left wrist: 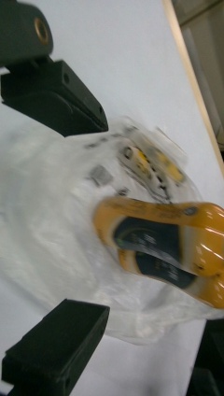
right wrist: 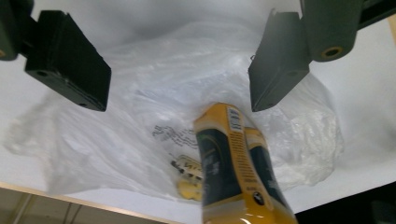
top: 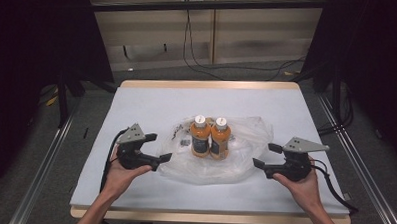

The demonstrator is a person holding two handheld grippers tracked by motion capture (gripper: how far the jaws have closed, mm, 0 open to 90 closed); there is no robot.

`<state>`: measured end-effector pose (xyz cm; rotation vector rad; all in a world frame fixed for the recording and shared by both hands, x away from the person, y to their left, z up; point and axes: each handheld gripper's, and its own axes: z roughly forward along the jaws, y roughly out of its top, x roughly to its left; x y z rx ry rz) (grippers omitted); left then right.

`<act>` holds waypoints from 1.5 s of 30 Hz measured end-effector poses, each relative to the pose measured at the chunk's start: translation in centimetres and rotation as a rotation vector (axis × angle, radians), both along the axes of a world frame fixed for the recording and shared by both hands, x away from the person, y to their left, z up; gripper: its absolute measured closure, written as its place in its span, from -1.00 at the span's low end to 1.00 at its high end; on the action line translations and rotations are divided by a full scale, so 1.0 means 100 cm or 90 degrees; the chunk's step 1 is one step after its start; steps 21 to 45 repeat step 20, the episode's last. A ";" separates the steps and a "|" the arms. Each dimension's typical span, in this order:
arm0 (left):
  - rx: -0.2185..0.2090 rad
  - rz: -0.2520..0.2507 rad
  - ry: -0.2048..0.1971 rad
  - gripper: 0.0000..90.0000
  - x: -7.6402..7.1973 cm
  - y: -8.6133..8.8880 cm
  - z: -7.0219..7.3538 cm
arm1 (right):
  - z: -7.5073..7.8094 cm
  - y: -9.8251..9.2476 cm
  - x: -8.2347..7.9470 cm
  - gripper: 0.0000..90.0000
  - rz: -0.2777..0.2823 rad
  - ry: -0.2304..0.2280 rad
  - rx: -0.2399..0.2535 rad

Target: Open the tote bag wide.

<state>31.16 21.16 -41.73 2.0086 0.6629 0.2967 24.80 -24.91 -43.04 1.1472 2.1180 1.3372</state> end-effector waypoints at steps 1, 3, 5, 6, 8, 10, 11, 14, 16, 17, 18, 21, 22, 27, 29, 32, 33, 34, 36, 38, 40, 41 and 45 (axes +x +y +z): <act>-0.001 0.006 0.005 -0.84 -0.003 0.005 -0.002 | 0.000 -0.004 -0.001 -0.62 -0.011 0.000 0.003; 0.000 0.018 -0.001 -0.84 -0.010 0.014 -0.004 | -0.001 -0.011 -0.004 -0.63 -0.036 0.004 0.001; -0.003 0.018 0.002 -0.88 -0.015 0.024 -0.006 | -0.003 -0.019 -0.007 -0.65 -0.051 0.007 0.004; -0.009 0.027 0.007 -0.88 -0.018 0.027 -0.007 | -0.004 -0.022 -0.009 -0.66 -0.058 0.008 0.003; -0.013 0.024 0.013 -0.88 -0.025 0.035 -0.011 | -0.006 -0.029 -0.013 -0.67 -0.080 0.010 0.002; 0.008 0.047 0.009 -0.88 -0.032 0.040 -0.017 | -0.008 -0.035 -0.017 -0.68 -0.095 0.021 0.005; 0.013 0.048 0.013 -0.90 -0.035 0.043 -0.020 | -0.009 -0.037 -0.020 -0.68 -0.102 0.021 0.001; 0.010 0.069 0.011 -0.90 -0.044 0.053 -0.027 | -0.011 -0.045 -0.027 -0.69 -0.115 0.008 -0.004; 0.011 0.083 0.009 -0.90 -0.047 0.058 -0.031 | -0.009 -0.050 -0.031 -0.69 -0.123 0.000 0.005; 0.014 0.086 0.011 -0.90 -0.047 0.061 -0.032 | -0.009 -0.051 -0.032 -0.70 -0.130 -0.007 0.012; 0.016 0.086 0.011 -0.89 -0.047 0.065 -0.033 | -0.009 -0.053 -0.034 -0.71 -0.135 -0.013 0.023; 0.008 0.101 0.008 -0.90 -0.045 0.070 -0.033 | -0.011 -0.054 -0.034 -0.72 -0.139 -0.012 0.021; 0.008 0.101 0.008 -0.90 -0.045 0.070 -0.033 | -0.011 -0.054 -0.034 -0.72 -0.139 -0.012 0.021; 0.008 0.101 0.008 -0.90 -0.045 0.070 -0.033 | -0.011 -0.054 -0.034 -0.72 -0.139 -0.012 0.021; 0.008 0.101 0.008 -0.90 -0.045 0.070 -0.033 | -0.011 -0.054 -0.034 -0.72 -0.139 -0.012 0.021; 0.008 0.101 0.008 -0.90 -0.045 0.070 -0.033 | -0.011 -0.054 -0.034 -0.72 -0.139 -0.012 0.021; 0.008 0.101 0.008 -0.90 -0.045 0.070 -0.033 | -0.011 -0.054 -0.034 -0.72 -0.139 -0.012 0.021; 0.008 0.101 0.008 -0.90 -0.045 0.070 -0.033 | -0.011 -0.054 -0.034 -0.72 -0.139 -0.012 0.021; 0.008 0.101 0.008 -0.90 -0.045 0.070 -0.033 | -0.011 -0.054 -0.034 -0.72 -0.139 -0.012 0.021; 0.008 0.101 0.008 -0.90 -0.045 0.070 -0.033 | -0.011 -0.054 -0.034 -0.72 -0.139 -0.012 0.021; 0.008 0.101 0.008 -0.90 -0.045 0.070 -0.033 | -0.011 -0.054 -0.034 -0.72 -0.139 -0.012 0.021; 0.008 0.101 0.008 -0.90 -0.045 0.070 -0.033 | -0.011 -0.054 -0.034 -0.72 -0.139 -0.012 0.021; 0.008 0.101 0.008 -0.90 -0.045 0.070 -0.033 | -0.011 -0.054 -0.034 -0.72 -0.139 -0.012 0.021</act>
